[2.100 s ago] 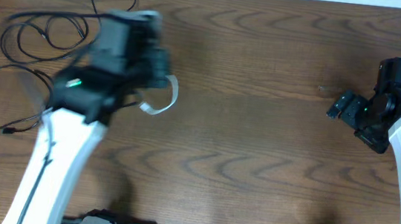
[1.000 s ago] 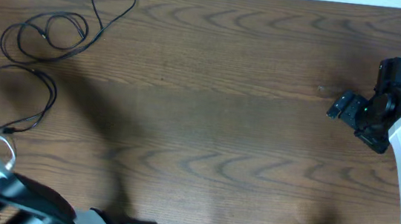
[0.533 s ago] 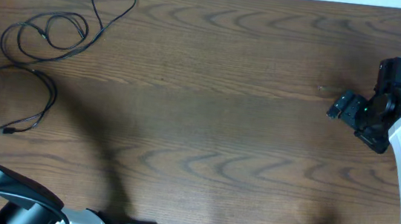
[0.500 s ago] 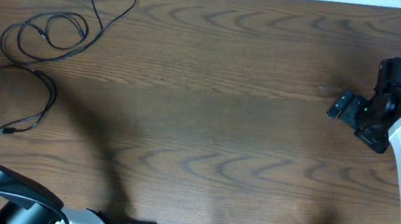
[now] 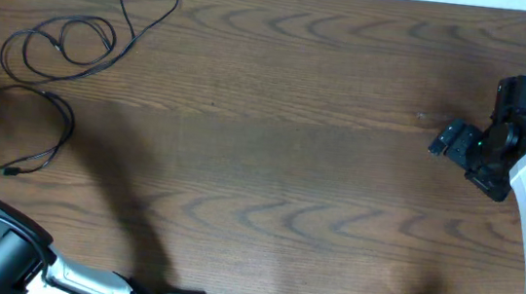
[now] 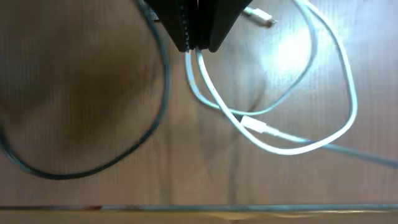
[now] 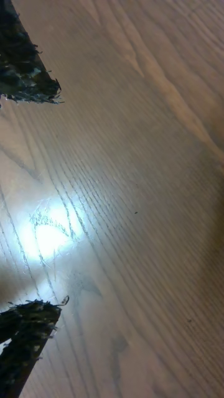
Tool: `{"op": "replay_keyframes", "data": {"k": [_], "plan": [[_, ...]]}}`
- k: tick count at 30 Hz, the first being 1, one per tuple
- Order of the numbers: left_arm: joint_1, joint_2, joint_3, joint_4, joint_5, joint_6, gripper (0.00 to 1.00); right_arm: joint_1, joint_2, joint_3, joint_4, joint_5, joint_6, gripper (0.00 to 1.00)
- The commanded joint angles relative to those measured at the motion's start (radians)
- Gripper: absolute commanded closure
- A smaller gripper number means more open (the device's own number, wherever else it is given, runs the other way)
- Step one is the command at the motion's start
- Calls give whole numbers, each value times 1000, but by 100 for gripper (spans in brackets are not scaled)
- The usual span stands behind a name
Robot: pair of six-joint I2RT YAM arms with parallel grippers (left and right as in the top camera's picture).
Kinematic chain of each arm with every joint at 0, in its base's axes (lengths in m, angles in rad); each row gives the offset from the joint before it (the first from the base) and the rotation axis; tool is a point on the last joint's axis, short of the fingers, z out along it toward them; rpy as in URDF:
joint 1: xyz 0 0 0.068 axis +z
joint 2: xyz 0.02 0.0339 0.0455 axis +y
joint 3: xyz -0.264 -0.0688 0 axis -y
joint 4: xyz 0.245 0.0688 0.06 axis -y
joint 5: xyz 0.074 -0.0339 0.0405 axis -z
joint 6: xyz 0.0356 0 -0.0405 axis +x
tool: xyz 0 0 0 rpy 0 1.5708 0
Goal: Untangle cables
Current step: 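Lower the white cable at the lower left and open the left gripper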
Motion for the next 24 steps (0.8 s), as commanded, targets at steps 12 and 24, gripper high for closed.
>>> {"op": "replay_keyframes", "data": {"k": [12,24], "plan": [[15,90,2,-9,44,36,92,-6,-14,3,0,4,-7,1],[43,143,2,-10,184,29,92,-6,-14,3,0,4,-7,1]]}}
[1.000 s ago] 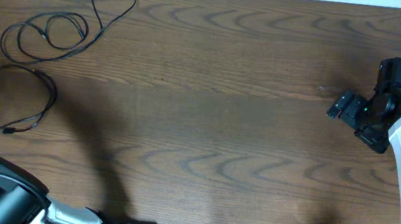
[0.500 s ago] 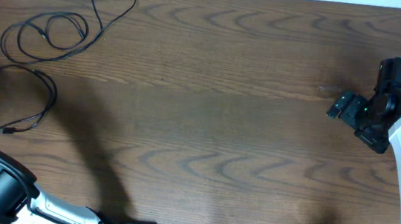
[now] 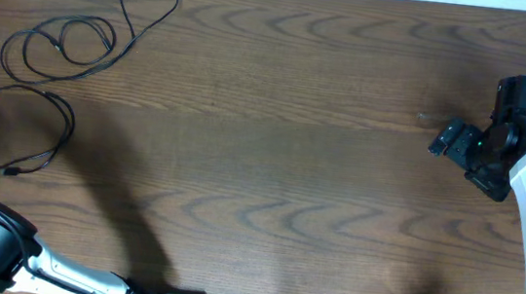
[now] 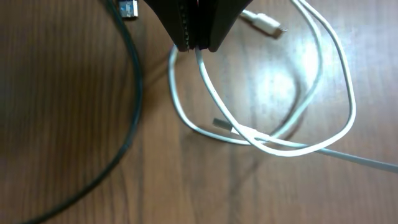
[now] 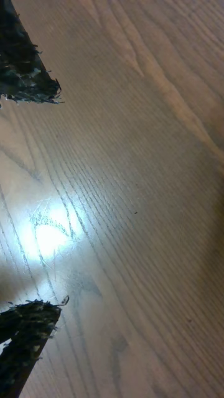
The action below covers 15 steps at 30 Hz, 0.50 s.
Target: Untangle cables
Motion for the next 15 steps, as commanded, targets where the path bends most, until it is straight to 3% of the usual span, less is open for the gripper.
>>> {"op": "replay_keyframes", "data": {"k": [1,3,5,7,9,10,15], "plan": [[-3,43,3,7,109,-11,92,-6,-14,3,0,4,-7,1],[-3,56,3,-1,106,-8,92,-6,-14,3,0,4,-7,1],[-3,60,3,0,104,17,84,-6,-14,3,0,4,-7,1],[-3,60,3,4,103,57,67,-6,-14,3,0,4,-7,1],[-3,58,3,7,103,75,39,-6,-14,3,0,4,-7,1],[-3,56,4,7,104,75,33,-6,-14,3,0,4,-7,1],[-6,24,12,7,104,75,24,-6,-14,3,0,4,-7,1]]}}
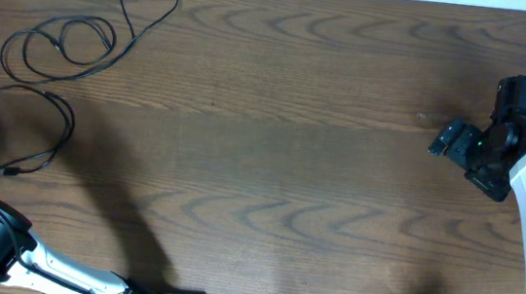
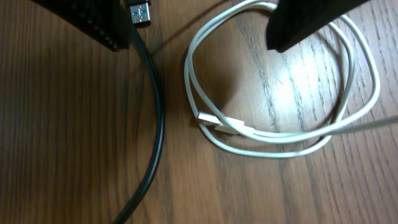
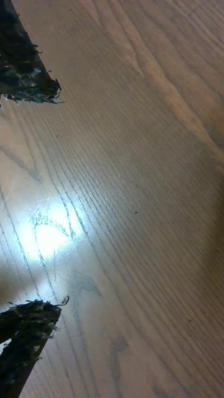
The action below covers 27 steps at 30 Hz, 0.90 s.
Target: Untangle cables
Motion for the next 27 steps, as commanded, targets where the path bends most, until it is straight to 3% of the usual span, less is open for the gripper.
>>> {"op": "replay_keyframes", "data": {"k": [1,17,27], "plan": [[-4,-43,12,-2,9,21,23,-6,-14,3,0,4,-7,1],[-88,-376,12,-24,29,22,22,-6,-14,3,0,4,-7,1],[-372,-472,8,-116,573,22,23,-6,-14,3,0,4,-7,1]]}}
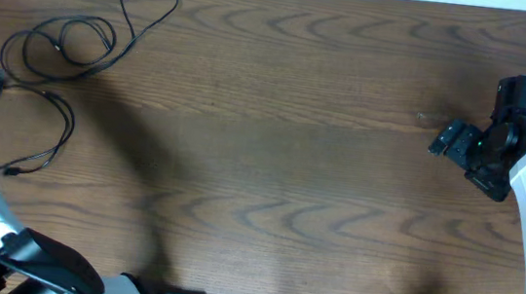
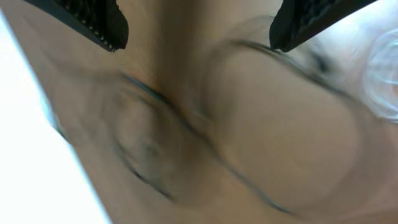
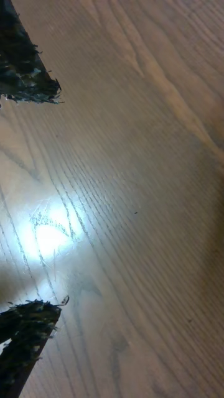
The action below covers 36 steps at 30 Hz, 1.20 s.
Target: Untangle cables
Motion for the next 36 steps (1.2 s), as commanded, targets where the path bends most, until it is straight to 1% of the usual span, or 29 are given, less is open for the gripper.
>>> {"op": "replay_keyframes", "data": {"k": [1,4,8,15,17,19,23,25,27,29,32,36], "plan": [[-137,-6,4,-44,289,14,23,-6,-14,3,0,4,-7,1],[-283,-6,-6,-97,312,58,23,-6,-14,3,0,4,-7,1],[-508,-5,-7,-192,305,163,23,-6,-14,3,0,4,-7,1],[-867,-6,-15,-377,80,171,23,-5,-14,3,0,4,-7,1],[-950,-8,-15,-414,37,169,23,-5,-14,3,0,4,-7,1],[-1013,-16,-15,-430,32,163,23,-5,-14,3,0,4,-7,1],[-1078,-80,-15,-437,32,95,23,-5,-14,3,27,3,-3,1],[-1094,-140,-15,-437,21,94,23,-5,-14,3,60,3,-3,1],[-1105,-208,-15,-450,-18,87,23,-5,-14,3,56,0,-3,1],[-1109,-299,-15,-479,-79,65,23,-5,-14,3,46,-1,-3,1],[-1109,-524,-21,-537,-158,64,23,-5,-14,3,-25,-97,-8,1],[-1109,-699,-27,-601,-185,65,22,9,-17,3,-77,-143,-7,1]]}}
